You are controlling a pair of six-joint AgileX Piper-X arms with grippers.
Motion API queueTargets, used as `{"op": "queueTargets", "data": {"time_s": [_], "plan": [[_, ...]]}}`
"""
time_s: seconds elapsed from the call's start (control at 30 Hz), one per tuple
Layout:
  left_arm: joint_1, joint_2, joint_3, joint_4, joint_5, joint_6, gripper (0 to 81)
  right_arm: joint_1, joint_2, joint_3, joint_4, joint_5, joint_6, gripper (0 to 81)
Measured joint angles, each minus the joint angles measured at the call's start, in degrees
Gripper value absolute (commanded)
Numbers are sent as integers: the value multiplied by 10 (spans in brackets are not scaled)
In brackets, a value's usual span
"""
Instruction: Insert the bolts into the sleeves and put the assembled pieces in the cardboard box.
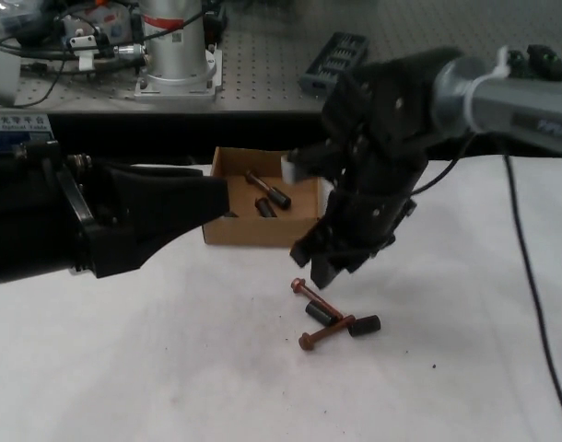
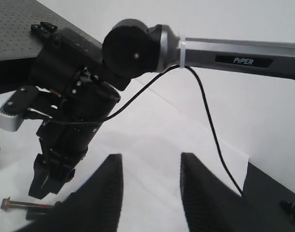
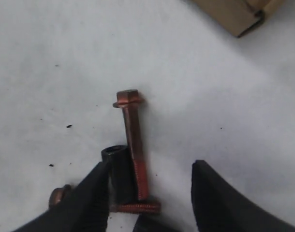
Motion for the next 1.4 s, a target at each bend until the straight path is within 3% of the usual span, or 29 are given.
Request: {"op": "queueTargets", "data": {"time_s": [0.8,0.93,1.07,1.2,1.4], "plan": [[0,-41,0,0,0,-12,287,40,50,-1,-41,33,11,336],[0,-41,0,0,0,-12,287,40,50,-1,-41,59,11,216],[0,-41,0,0,0,-18,287,37,50,-1,-35,74,11,8],[0,-41,0,0,0,-25,287,37,50,-3,-24,85,30,36],[0,-41,0,0,0,-27,287,37,50,-5,0,78,141,36]]}}
